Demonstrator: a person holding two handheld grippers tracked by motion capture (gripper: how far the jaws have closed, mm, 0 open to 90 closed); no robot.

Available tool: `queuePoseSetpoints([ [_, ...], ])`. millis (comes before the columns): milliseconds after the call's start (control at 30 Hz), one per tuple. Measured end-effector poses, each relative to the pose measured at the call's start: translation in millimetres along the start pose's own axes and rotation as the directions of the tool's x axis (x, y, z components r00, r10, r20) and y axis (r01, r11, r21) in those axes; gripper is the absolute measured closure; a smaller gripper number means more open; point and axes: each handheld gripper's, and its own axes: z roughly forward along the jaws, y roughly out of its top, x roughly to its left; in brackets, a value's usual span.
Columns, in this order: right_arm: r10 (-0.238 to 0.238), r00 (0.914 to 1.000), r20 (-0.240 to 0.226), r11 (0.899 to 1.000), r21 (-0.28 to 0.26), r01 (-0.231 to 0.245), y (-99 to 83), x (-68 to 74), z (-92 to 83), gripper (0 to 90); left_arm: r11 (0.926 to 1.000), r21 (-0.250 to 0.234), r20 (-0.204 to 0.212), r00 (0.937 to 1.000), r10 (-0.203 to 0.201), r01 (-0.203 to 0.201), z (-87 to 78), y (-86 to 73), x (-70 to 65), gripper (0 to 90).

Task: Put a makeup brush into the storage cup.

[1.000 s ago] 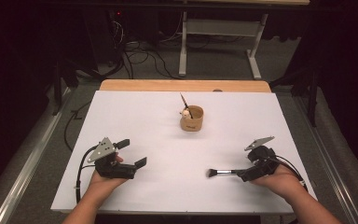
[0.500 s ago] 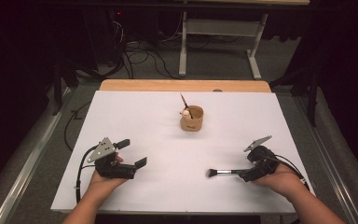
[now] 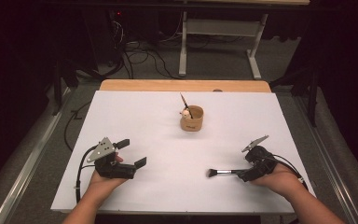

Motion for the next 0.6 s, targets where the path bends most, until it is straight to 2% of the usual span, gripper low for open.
queuePoseSetpoints([
  [167,-0.032,0.9995,0.006,0.999,0.015,0.031,-0.4,0.8,0.7,32.6,1.0000,0.002,0.000,1.0000,0.003,-0.003,-0.2,0.1,0.5,1.6],
  [367,-0.043,0.9988,-0.024,0.999,0.021,0.044,0.1,3.9,0.1,45.4,1.0000,0.001,-0.002,1.0000,0.002,-0.002,-0.6,0.2,0.5,1.6],
  [400,-0.059,0.9979,-0.026,0.998,0.021,0.059,0.5,3.3,0.1,47.1,1.0000,0.001,-0.002,1.0000,0.002,-0.002,-0.6,0.3,0.5,1.6],
  [600,-0.047,0.9985,-0.027,0.999,0.020,0.048,1.0,4.6,0.4,53.1,1.0000,-0.002,-0.001,1.0000,0.001,-0.001,-1.3,0.6,0.6,1.6],
])
